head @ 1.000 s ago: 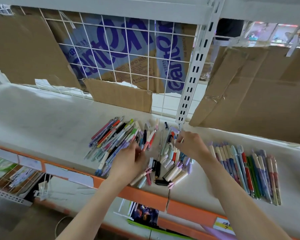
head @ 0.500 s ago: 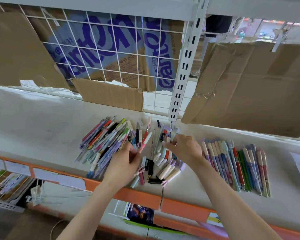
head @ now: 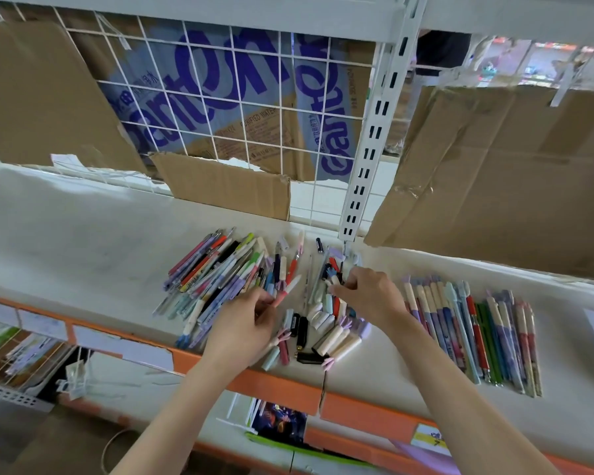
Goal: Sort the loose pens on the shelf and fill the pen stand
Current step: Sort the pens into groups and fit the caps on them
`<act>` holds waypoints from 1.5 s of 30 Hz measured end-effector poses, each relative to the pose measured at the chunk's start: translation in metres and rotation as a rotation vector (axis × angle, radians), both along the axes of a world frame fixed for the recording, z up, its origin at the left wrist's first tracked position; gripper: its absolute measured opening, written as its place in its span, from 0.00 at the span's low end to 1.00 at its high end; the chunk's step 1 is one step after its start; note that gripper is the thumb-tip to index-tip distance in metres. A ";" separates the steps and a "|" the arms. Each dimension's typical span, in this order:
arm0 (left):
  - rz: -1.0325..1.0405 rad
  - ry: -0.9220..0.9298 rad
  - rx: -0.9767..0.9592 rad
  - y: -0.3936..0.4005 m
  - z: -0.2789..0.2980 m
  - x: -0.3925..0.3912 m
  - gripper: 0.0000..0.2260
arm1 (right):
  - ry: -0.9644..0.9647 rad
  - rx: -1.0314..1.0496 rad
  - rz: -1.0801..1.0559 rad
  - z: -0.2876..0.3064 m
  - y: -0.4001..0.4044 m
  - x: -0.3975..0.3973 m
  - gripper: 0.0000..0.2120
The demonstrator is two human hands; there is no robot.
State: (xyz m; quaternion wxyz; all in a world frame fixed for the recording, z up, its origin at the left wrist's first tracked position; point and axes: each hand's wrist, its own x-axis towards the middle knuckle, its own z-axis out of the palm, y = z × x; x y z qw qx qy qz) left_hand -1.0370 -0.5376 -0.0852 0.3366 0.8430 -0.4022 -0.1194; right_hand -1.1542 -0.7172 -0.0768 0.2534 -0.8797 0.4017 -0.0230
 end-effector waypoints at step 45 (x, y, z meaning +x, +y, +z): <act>-0.058 0.132 -0.135 -0.015 -0.001 0.001 0.06 | -0.843 0.703 -0.156 0.016 -0.010 -0.001 0.05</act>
